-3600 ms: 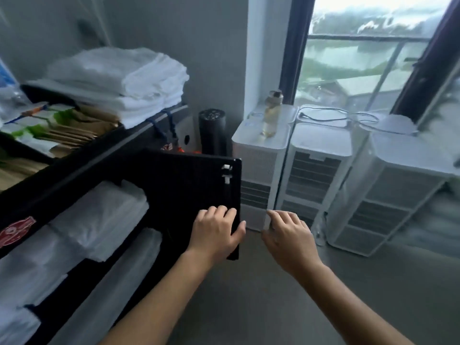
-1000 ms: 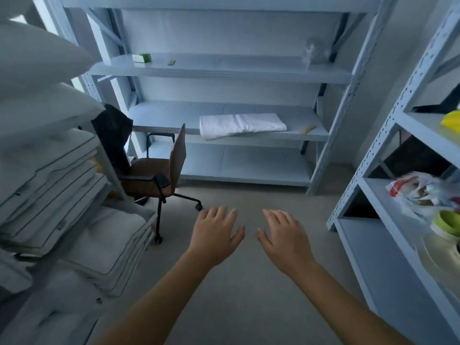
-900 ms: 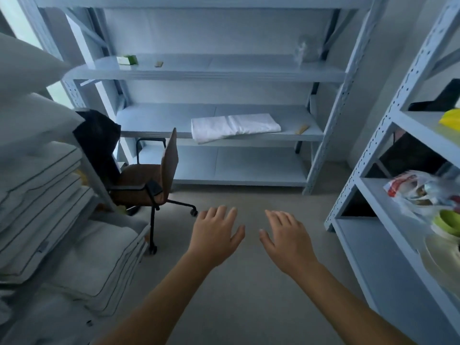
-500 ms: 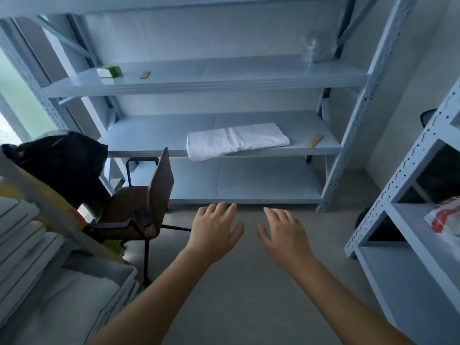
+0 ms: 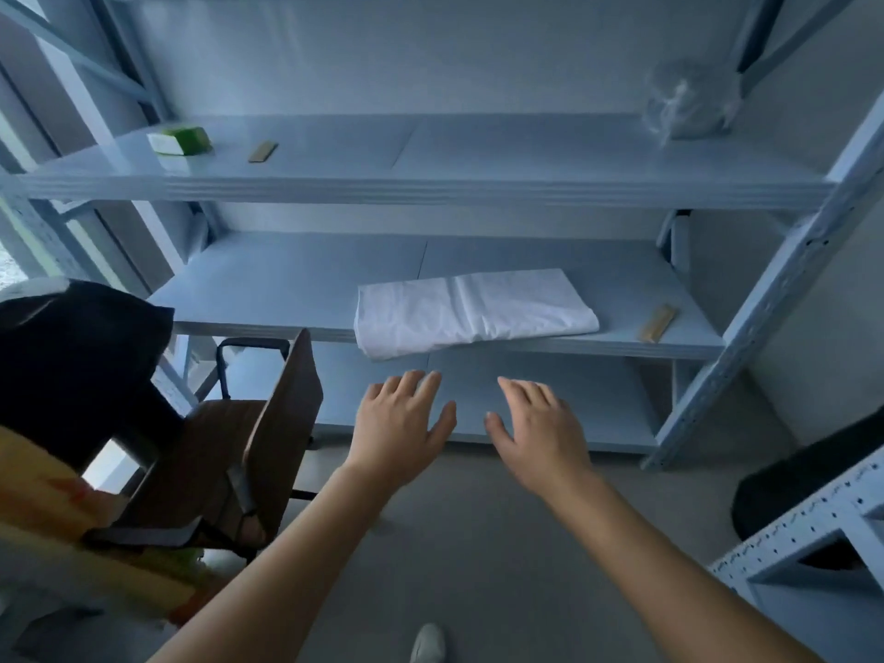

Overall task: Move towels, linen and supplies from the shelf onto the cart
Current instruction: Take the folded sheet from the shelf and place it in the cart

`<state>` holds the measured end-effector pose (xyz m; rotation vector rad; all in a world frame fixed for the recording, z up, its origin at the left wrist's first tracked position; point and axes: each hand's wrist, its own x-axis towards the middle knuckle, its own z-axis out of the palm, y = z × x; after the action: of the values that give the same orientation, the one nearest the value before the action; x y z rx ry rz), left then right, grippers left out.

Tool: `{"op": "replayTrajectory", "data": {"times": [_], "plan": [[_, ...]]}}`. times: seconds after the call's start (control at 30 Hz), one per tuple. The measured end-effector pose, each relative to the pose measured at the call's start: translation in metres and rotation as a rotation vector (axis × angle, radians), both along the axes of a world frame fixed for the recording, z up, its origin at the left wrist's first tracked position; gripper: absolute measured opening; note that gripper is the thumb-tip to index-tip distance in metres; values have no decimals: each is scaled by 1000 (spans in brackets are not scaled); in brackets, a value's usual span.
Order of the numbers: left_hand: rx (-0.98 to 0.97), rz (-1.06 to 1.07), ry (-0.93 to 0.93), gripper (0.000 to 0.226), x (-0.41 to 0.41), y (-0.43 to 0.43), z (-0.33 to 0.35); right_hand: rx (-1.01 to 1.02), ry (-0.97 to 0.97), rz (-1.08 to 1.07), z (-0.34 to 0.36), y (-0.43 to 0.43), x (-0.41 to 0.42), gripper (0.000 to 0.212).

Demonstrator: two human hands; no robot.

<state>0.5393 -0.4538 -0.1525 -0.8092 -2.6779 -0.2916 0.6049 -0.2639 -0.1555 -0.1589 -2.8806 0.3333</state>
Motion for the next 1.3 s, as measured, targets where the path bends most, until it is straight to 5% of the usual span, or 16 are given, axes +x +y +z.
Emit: {"op": "replayTrajectory", "data": {"times": [0.4, 0.6, 0.9, 1.3], "plan": [[25, -110, -75, 49, -232, 117, -43, -41, -54, -160, -23, 103, -207, 56], [35, -4, -137, 47, -319, 176, -81, -128, -117, -128, -60, 174, -309, 49], [-2, 164, -259, 48, -390, 225, -128, -184, -271, -4, -109, 235, -432, 56], [-7, 101, -331, 52, -451, 243, -197, -195, -289, -98, -177, 262, -479, 54]]}}
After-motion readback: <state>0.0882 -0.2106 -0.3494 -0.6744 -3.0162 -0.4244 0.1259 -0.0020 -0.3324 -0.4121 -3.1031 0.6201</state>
